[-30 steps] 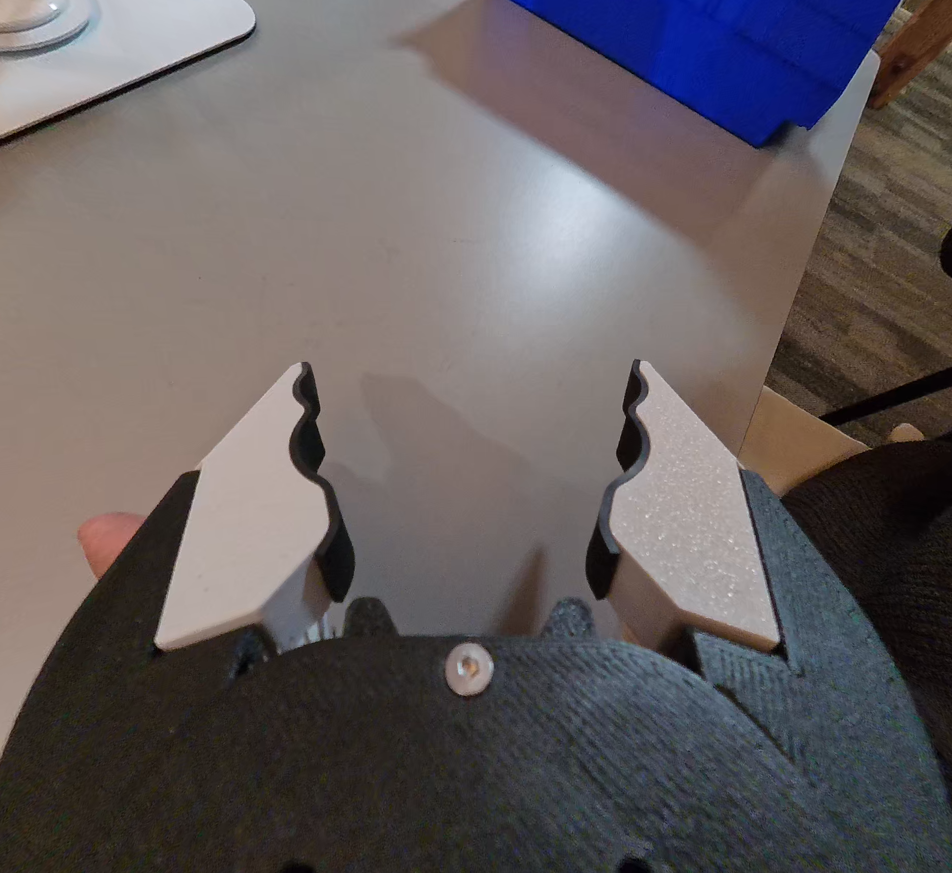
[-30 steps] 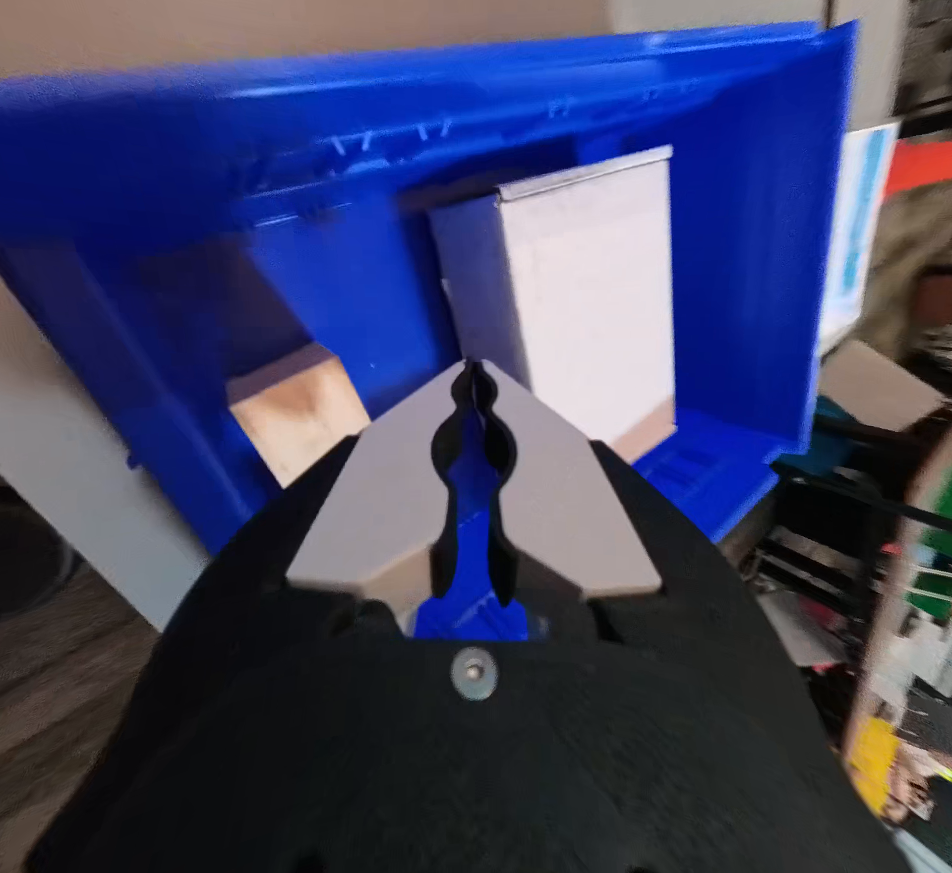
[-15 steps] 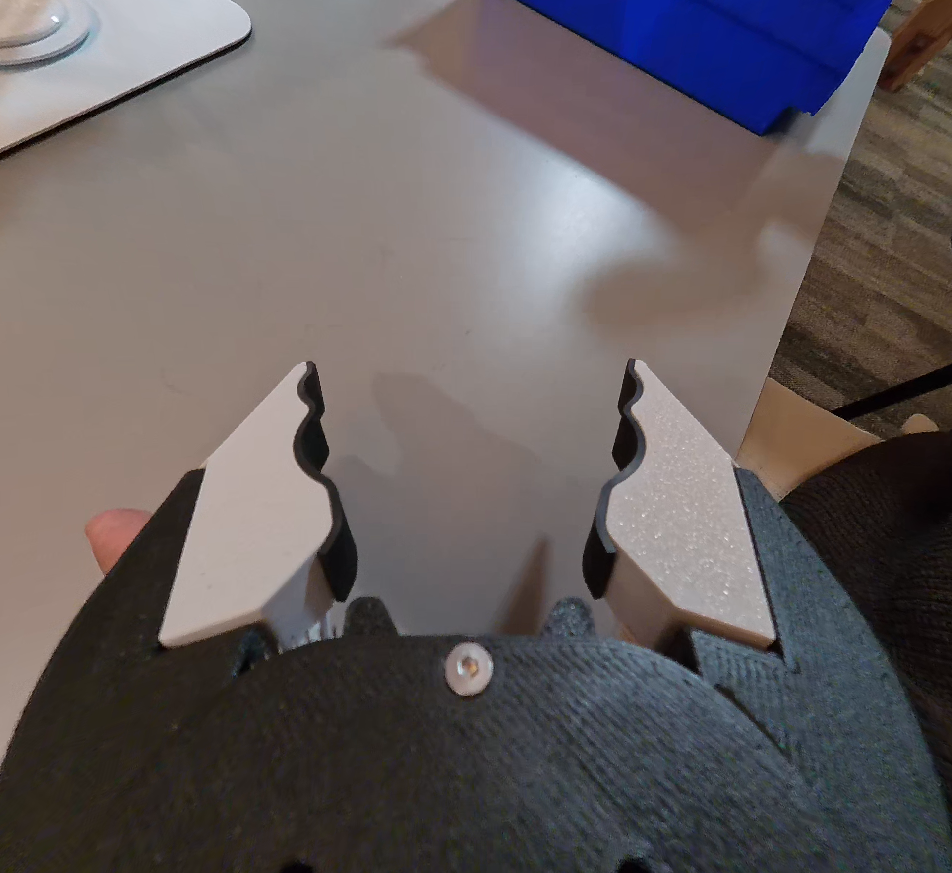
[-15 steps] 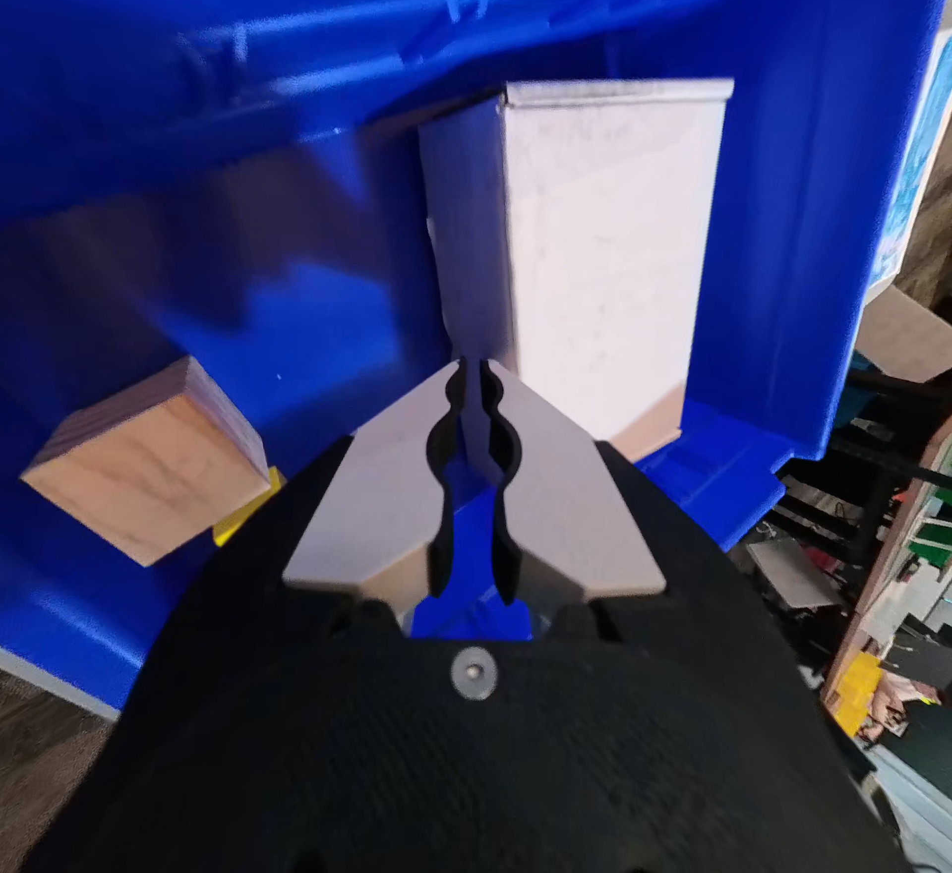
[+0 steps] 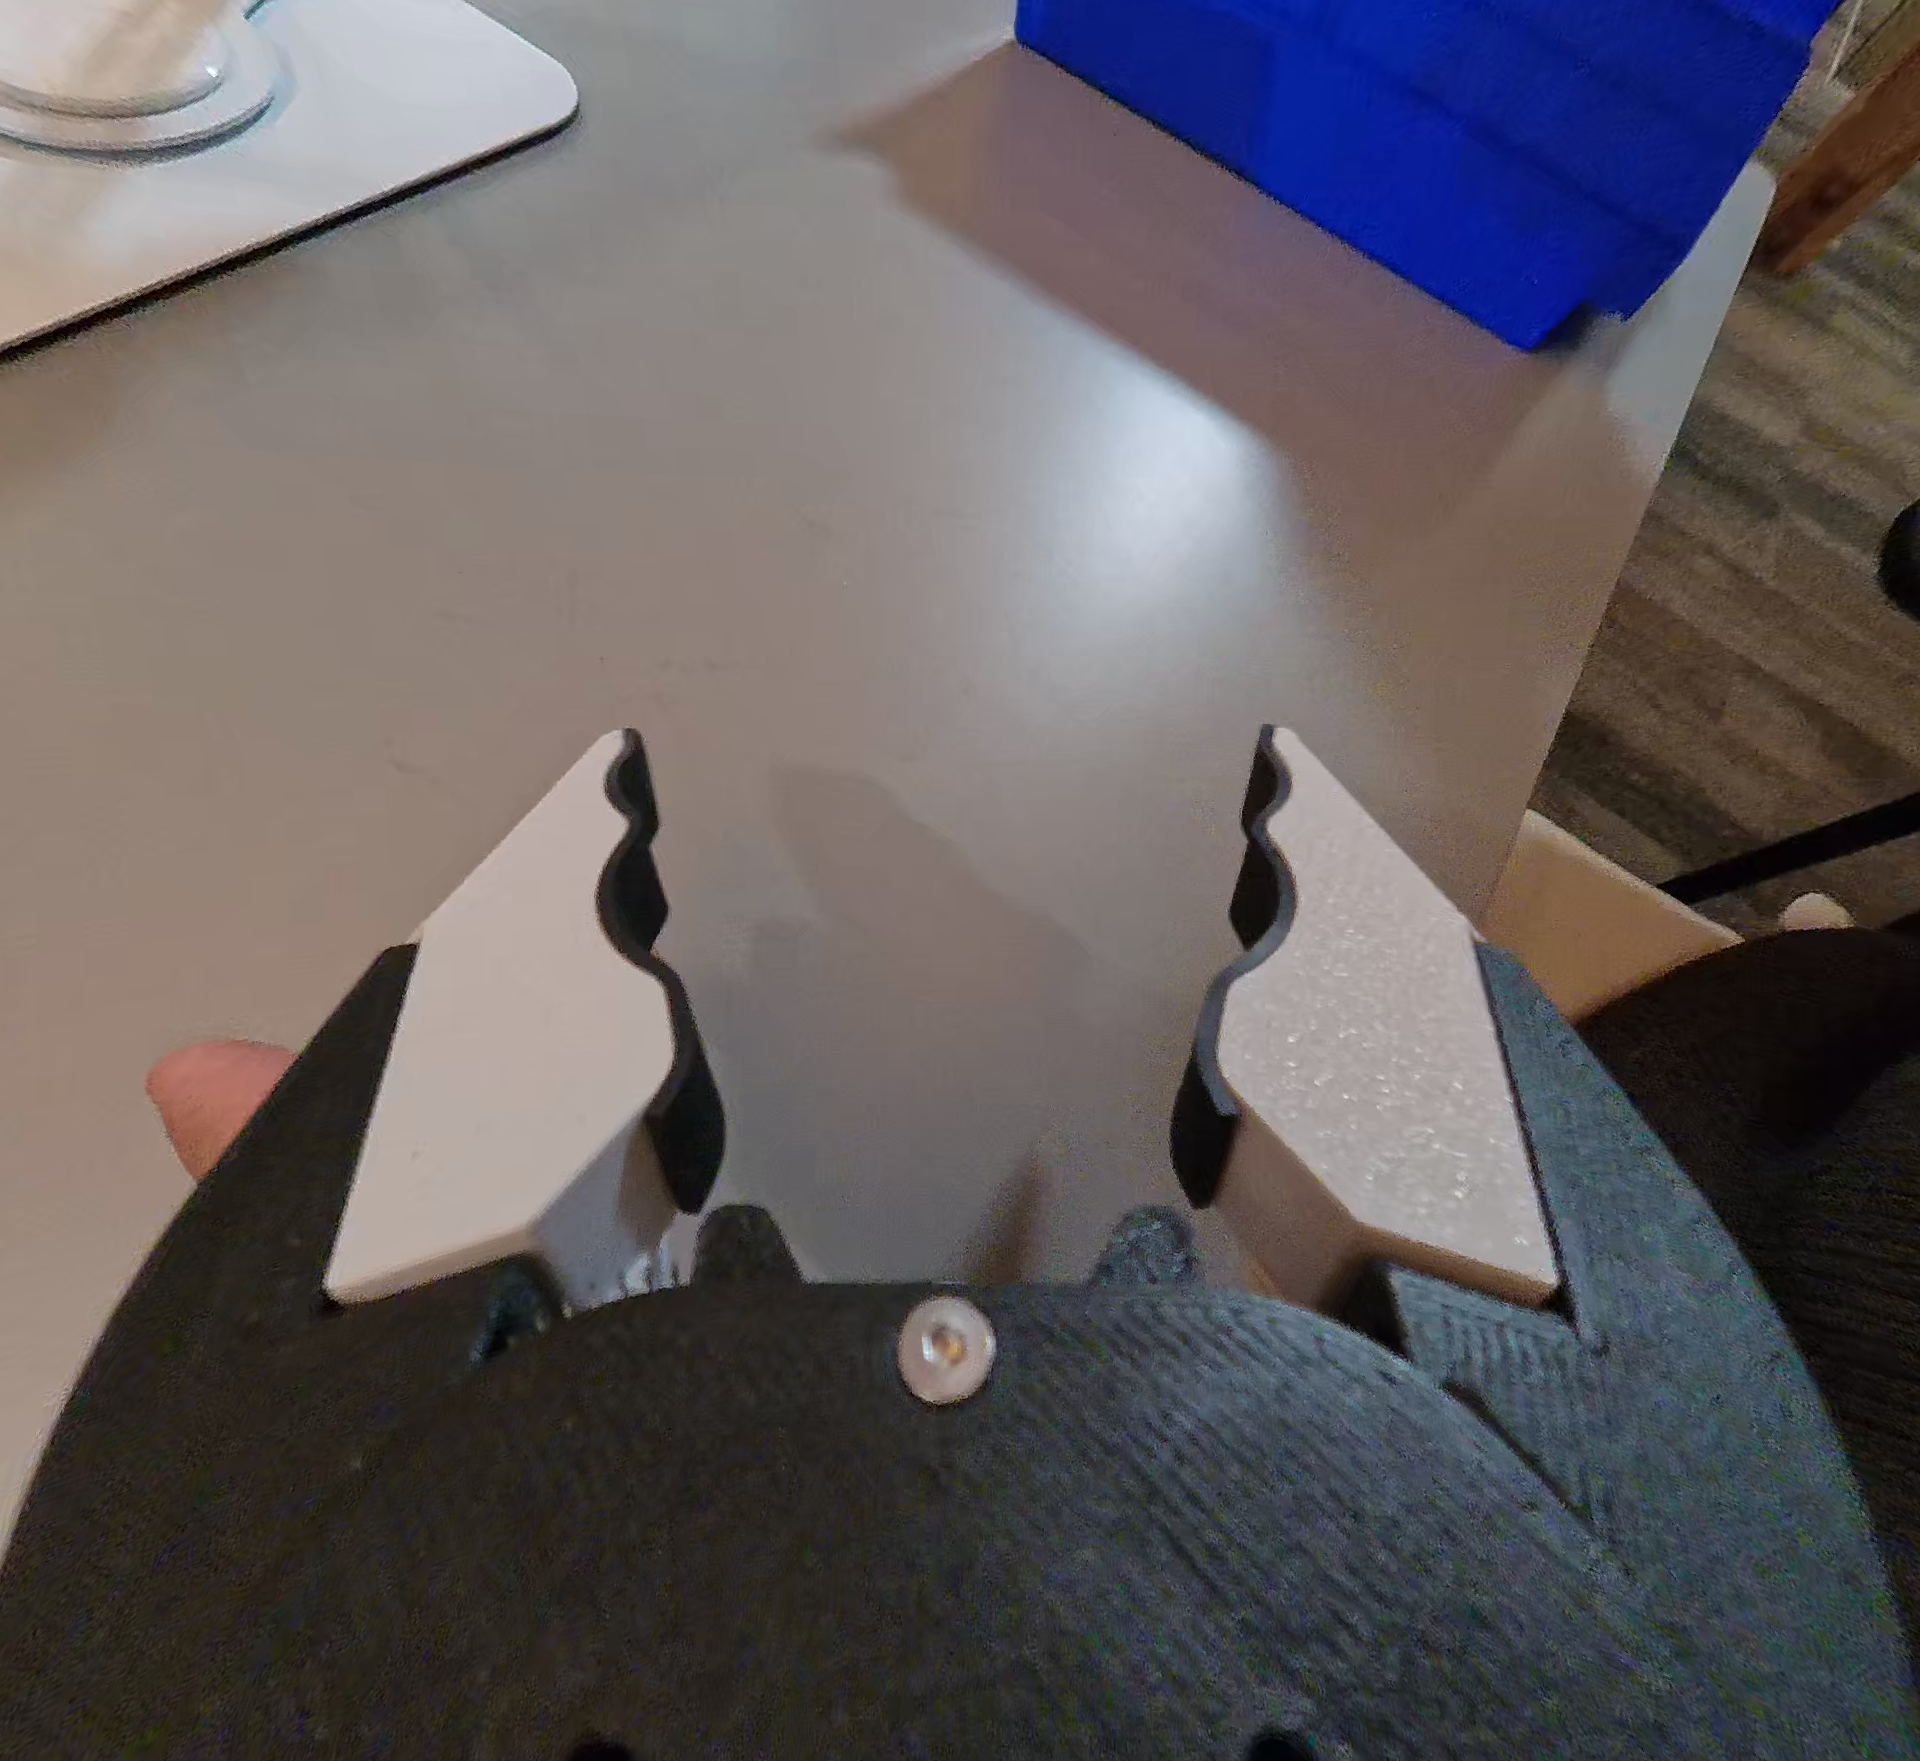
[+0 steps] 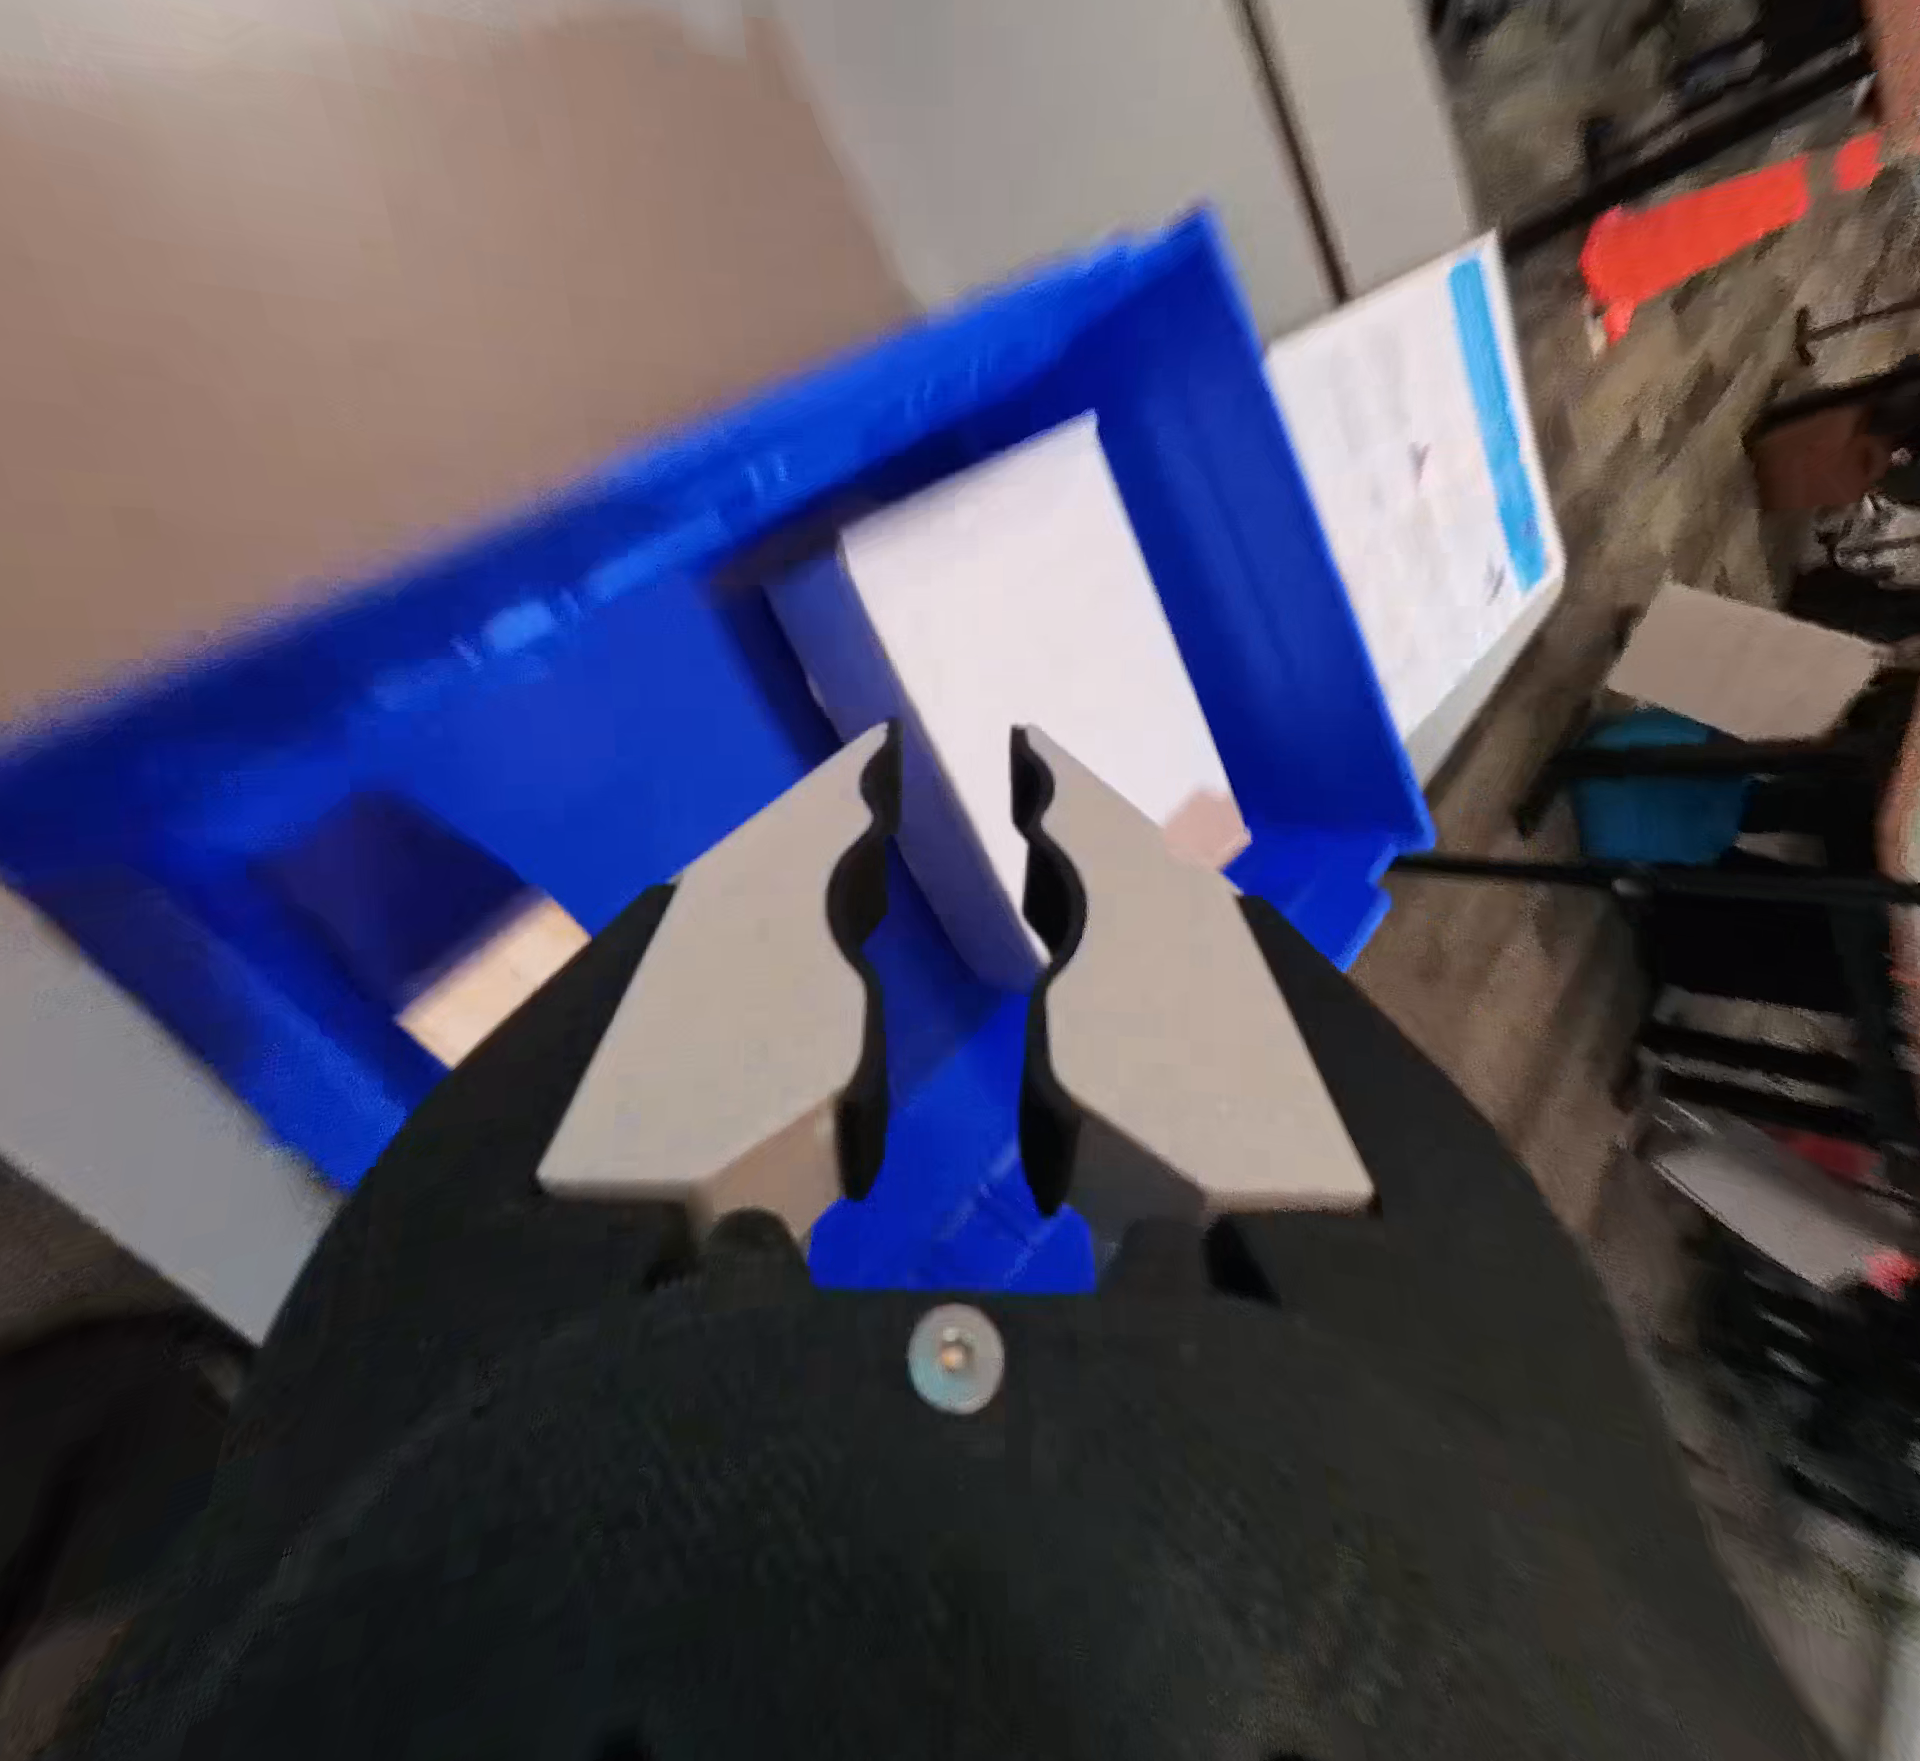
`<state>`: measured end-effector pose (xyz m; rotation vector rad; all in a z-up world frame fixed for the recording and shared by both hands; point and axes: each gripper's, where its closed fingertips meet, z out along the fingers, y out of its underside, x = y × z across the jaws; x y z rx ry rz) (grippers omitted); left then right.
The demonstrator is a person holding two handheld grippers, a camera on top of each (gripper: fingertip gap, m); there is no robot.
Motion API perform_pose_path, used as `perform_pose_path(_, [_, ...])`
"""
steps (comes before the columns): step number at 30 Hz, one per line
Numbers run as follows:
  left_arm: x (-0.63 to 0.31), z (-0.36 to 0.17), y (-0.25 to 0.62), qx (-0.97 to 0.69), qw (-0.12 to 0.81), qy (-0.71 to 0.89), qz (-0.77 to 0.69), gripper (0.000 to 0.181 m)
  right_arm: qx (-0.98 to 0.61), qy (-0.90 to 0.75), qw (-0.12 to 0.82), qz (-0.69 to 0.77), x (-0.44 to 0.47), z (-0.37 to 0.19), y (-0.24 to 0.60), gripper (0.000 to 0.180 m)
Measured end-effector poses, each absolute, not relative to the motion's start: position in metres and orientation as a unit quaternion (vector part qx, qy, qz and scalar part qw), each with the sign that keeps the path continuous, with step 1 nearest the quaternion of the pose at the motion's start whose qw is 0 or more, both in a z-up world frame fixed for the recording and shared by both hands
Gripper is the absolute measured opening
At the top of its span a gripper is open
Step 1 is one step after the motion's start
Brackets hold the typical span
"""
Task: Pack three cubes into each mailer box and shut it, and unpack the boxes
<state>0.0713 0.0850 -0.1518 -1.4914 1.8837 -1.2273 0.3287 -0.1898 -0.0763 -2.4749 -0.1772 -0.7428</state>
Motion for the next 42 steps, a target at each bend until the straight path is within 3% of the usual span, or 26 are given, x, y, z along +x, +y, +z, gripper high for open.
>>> perform_pose_path(1, [0.071,-0.145,0.089,-0.541,0.222,0.676,-0.448,0.102,-0.911,-0.058,0.315,-0.259,0.315,-0.059,-0.179,0.024])
perform_pose_path(3, [0.071,-0.113,0.118,-0.533,0.286,0.665,-0.437,0.094,-0.897,-0.043,0.383,-0.214,0.282,-0.029,-0.16,0.033])
perform_pose_path(7, [0.04,-0.013,0.221,-0.506,0.439,0.644,-0.37,0.092,-0.898,-0.065,0.402,-0.168,0.222,-0.006,-0.141,0.044])
perform_pose_path(10, [0.007,0.018,0.311,-0.525,0.455,0.673,-0.254,0.097,-0.903,-0.088,0.386,-0.166,0.193,-0.012,-0.13,0.044])
perform_pose_path(13, [-0.042,-0.03,0.393,-0.555,0.326,0.762,-0.069,0.119,-0.913,-0.096,0.363,-0.157,0.175,-0.034,-0.113,0.045])
perform_pose_path(15, [-0.064,-0.058,0.435,-0.534,0.276,0.799,0.018,0.117,-0.919,-0.105,0.353,-0.143,0.165,-0.049,-0.098,0.045])
perform_pose_path(20, [-0.08,-0.124,0.477,-0.532,0.135,0.834,0.063,0.111,-0.932,-0.129,0.318,-0.117,0.143,-0.069,-0.064,0.045])
perform_pose_path(24, [-0.085,-0.16,0.509,-0.507,0.075,0.849,0.129,0.123,-0.937,-0.14,0.298,-0.115,0.137,-0.065,-0.045,0.043])
perform_pose_path(28, [-0.068,-0.175,0.52,-0.469,0.081,0.869,0.137,0.143,-0.939,-0.136,0.296,-0.107,0.137,-0.062,-0.025,0.041])
perform_pose_path(33, [-0.056,-0.179,0.532,-0.425,0.117,0.884,0.159,0.14,-0.942,-0.143,0.291,-0.09,0.135,-0.071,0.0,0.04])
perform_pose_path(38, [-0.071,-0.17,0.518,-0.46,0.083,0.877,0.112,0.135,-0.944,-0.16,0.274,-0.087,0.132,-0.078,0.006,0.039])
perform_pose_path(42, [-0.088,-0.151,0.508,-0.487,0.064,0.865,0.102,0.112,-0.943,-0.161,0.279,-0.087,0.132,-0.075,0.006,0.037])
